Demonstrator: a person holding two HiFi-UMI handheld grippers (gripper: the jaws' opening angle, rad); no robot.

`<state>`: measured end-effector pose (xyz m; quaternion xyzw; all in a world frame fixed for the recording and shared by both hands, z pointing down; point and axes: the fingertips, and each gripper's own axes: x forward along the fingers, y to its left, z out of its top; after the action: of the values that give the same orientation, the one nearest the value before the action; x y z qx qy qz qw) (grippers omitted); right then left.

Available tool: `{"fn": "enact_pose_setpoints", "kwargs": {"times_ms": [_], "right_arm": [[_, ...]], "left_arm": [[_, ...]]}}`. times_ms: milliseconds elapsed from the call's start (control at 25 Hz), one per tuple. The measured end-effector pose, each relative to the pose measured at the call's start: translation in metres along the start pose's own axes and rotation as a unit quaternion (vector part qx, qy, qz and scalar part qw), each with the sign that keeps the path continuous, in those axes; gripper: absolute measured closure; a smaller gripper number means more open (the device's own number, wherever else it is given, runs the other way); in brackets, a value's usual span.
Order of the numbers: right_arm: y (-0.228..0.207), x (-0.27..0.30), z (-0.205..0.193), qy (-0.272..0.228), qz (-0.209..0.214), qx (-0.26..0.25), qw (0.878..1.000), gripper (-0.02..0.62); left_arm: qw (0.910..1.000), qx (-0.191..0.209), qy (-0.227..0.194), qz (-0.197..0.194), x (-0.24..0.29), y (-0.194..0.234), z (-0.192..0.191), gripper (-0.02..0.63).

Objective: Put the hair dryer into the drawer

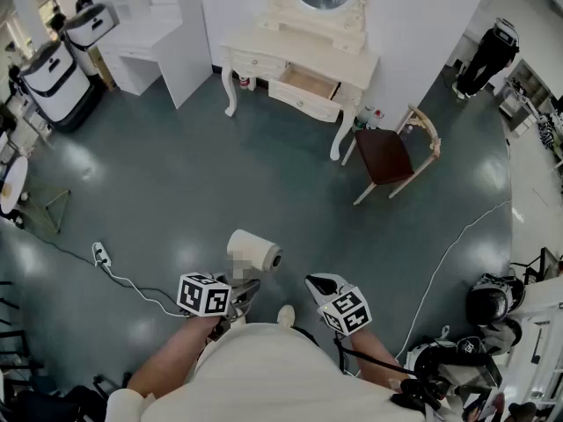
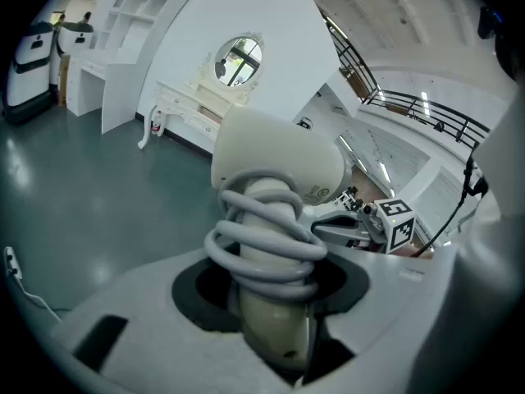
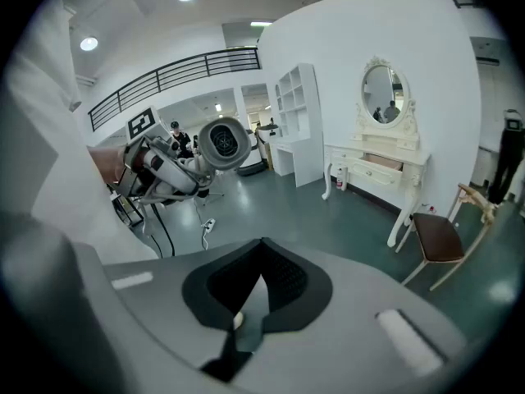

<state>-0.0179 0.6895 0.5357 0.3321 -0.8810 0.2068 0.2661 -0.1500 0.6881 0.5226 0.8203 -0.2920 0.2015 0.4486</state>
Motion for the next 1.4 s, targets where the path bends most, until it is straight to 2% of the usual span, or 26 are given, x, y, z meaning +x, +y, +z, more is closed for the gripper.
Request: {"fn": "enact_pose_setpoints", "kwargs": {"times_ms": [160,360,520,680,720,800,960,1080,1160,1400], "right_arm": [[0.030,0.022,0.013,0.003,0.002,0.003,1.000,0.598],[0.055,0.055,0.031,0.016,0.000,-0.003,1.000,0.598],[0.076,0.075,0.035,0.025,-0.007,0.001,1.000,0.597],[0.084,0.094,0.048,0.008,-0.023,0.023,0.999,0.595],[0.081,0.100,0.050,0.007,-0.027,0.026,0.999,0.595],[0.069,0.109,0.052,0.010,-0.032,0.030,0.999,0.534],[0.057,0.111,0.058,0.007,-0.037,0.030,0.999,0.529],[0.039,0.119,0.062,0.001,-0.031,0.041,0.999,0.559],[0.014,0.127,0.073,0.000,-0.021,0.041,0.999,0.595],[-0.090,0.130,0.123,-0.018,-0.006,0.031,0.999,0.595]], "left_arm": [[0.9998,-0.003,0.013,0.016,-0.034,0.034,-0.016,0.405],[0.9997,-0.010,0.011,0.021,-0.066,0.075,-0.018,0.405],[0.9999,-0.009,0.011,0.009,-0.085,0.094,-0.024,0.405],[0.9998,-0.013,0.015,-0.007,-0.093,0.114,-0.019,0.405],[0.9997,-0.014,0.020,-0.008,-0.089,0.122,-0.015,0.405],[0.9995,-0.016,0.027,-0.010,-0.078,0.133,-0.003,0.405],[0.9996,-0.013,0.023,-0.011,-0.070,0.139,0.012,0.405],[0.9997,-0.017,0.015,-0.005,-0.056,0.147,0.028,0.405],[0.9996,-0.024,0.011,0.002,-0.040,0.152,0.051,0.405],[0.9996,-0.015,0.010,0.021,0.014,0.140,0.143,0.405]]}}
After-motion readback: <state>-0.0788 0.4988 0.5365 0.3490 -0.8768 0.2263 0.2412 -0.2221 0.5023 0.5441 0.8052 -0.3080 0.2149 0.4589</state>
